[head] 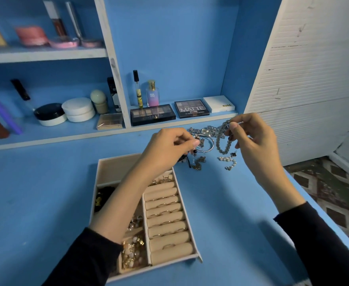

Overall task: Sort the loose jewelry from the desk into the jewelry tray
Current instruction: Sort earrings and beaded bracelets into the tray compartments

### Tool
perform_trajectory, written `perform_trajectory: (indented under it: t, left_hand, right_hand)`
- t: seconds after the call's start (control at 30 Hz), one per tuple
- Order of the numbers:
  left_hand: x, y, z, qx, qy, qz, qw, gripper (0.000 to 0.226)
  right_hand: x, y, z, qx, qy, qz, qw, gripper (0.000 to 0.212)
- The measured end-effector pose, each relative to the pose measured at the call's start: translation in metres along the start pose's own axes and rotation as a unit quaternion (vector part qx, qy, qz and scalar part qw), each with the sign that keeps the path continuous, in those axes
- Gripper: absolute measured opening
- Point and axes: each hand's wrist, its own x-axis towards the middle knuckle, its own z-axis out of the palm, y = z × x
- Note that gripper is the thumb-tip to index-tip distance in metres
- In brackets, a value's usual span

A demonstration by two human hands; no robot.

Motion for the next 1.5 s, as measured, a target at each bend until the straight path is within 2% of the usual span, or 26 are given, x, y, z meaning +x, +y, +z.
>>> perform_trajectory:
  t: [0.2, 0.53, 0.67, 0.83, 0.97, 1.1, 1.2, 1.37, 1.5]
  left_hand:
    - [-0.017, 0.001, -0.022, -0.034, 0.006, -0.001, 0.999, 0.006]
    - [-0.073, -0.015, -0.066, 0.007, 0.016, -0.035, 0.999, 0.004]
    - [-0.096, -0.021, -0.077, 0.052, 0.005, -0.049, 0.997, 0.007]
    - [-0.114, -0.026, -0.079, 0.067, -0.021, -0.077, 0.995, 0.005]
    - [-0.121, -0.033, -0.076, 0.102, -0.043, -0.087, 0.99, 0.004]
    - [-0.123, -0.034, -0.073, 0.112, -0.067, -0.086, 0.988, 0.003]
    - [-0.123, -0.035, -0.074, 0.118, -0.078, -0.079, 0.987, 0.007]
    - [-0.122, -0.044, -0.088, 0.191, -0.019, -0.081, 0.978, 0.016]
    - [-0.122, -0.055, -0.103, 0.225, -0.024, -0.091, 0.97, 0.028]
  right_hand:
    - [-0.009, -0.006, 0.012, 0.018, -0.029, 0.012, 0.999, 0.01]
    - [-0.035, -0.032, 0.047, 0.123, -0.14, 0.004, 0.983, 0.005]
    - [-0.044, -0.041, 0.062, 0.155, -0.172, 0.002, 0.973, 0.012]
    - [-0.051, -0.048, 0.076, 0.162, -0.2, 0.003, 0.966, 0.004]
    - [-0.055, -0.053, 0.083, 0.164, -0.206, 0.004, 0.965, 0.011]
    - [-0.058, -0.058, 0.084, 0.158, -0.214, 0.0, 0.964, 0.007]
    - [-0.059, -0.061, 0.084, 0.154, -0.219, -0.004, 0.964, 0.005]
    - [-0.061, -0.063, 0.087, 0.152, -0.228, -0.006, 0.962, 0.003]
    - [-0.063, -0.062, 0.092, 0.146, -0.248, -0.01, 0.958, 0.007]
